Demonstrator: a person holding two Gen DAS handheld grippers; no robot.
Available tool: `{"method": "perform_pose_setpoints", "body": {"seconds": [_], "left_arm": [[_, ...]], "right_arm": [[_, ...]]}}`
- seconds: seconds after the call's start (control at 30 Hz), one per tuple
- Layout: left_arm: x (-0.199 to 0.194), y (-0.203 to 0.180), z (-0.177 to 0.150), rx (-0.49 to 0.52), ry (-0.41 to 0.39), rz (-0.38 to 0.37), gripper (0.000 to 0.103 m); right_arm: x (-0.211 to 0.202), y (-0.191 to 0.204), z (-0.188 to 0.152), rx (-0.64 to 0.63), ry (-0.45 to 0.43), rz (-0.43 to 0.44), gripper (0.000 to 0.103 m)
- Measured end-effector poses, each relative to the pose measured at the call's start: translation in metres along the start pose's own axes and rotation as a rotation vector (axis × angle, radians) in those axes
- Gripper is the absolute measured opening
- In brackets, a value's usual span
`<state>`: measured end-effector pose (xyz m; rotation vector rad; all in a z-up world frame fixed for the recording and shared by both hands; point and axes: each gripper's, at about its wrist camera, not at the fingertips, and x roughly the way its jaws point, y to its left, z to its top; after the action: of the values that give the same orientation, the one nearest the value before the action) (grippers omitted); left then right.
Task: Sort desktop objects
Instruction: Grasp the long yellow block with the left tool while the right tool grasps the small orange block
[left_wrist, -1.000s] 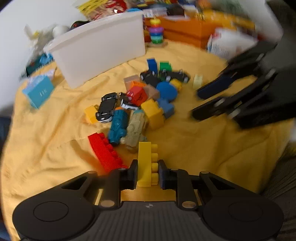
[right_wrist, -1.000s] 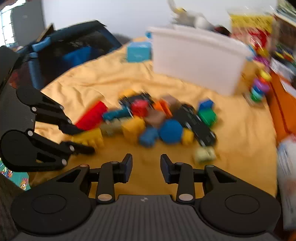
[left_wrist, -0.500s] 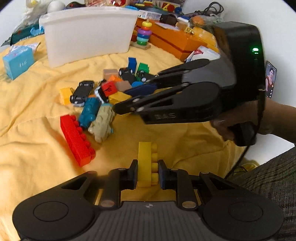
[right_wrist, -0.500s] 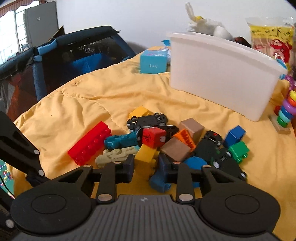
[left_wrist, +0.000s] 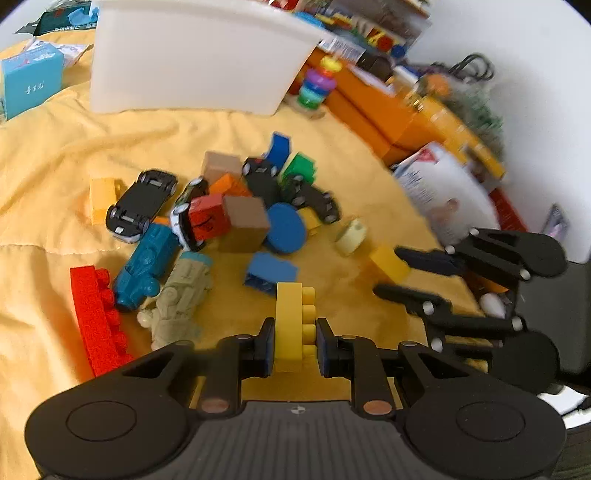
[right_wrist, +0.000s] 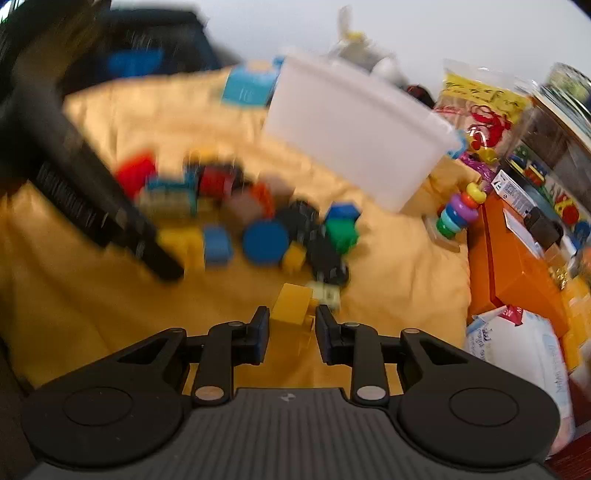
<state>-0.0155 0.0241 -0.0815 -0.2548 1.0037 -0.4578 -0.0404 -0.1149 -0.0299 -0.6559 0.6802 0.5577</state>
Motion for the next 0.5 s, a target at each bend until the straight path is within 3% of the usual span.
{"method": "perform_pose_setpoints", "body": {"seconds": [0.07, 0.17, 0.23, 0.27, 0.4, 0.5], "left_arm": [[-0.001, 0.0, -0.002, 0.013, 0.008, 0.029, 0.025], [-0.005, -0.006, -0.004, 0.097, 0.008, 0.101, 0.031], [-0.01, -0.012, -0.007, 0.186, -0.003, 0.184, 0.047], [-0.012, -0.015, -0.008, 0.222, -0.009, 0.213, 0.047], [-0.027, -0.019, -0.011, 0.265, -0.056, 0.249, 0.047], [-0.036, -0.035, -0.016, 0.398, -0.092, 0.261, 0.047]], "right_arm": [[0.004, 0.011, -0.003, -0.034, 0.025, 0.049, 0.032], [-0.002, 0.007, 0.0, 0.079, -0.011, 0.153, 0.037], [-0.002, 0.001, 0.002, 0.154, -0.017, 0.228, 0.037], [-0.001, -0.002, 0.002, 0.181, -0.012, 0.257, 0.038], [-0.003, -0.011, 0.003, 0.252, -0.019, 0.283, 0.038], [-0.008, -0.022, 0.003, 0.337, -0.036, 0.281, 0.043]]}}
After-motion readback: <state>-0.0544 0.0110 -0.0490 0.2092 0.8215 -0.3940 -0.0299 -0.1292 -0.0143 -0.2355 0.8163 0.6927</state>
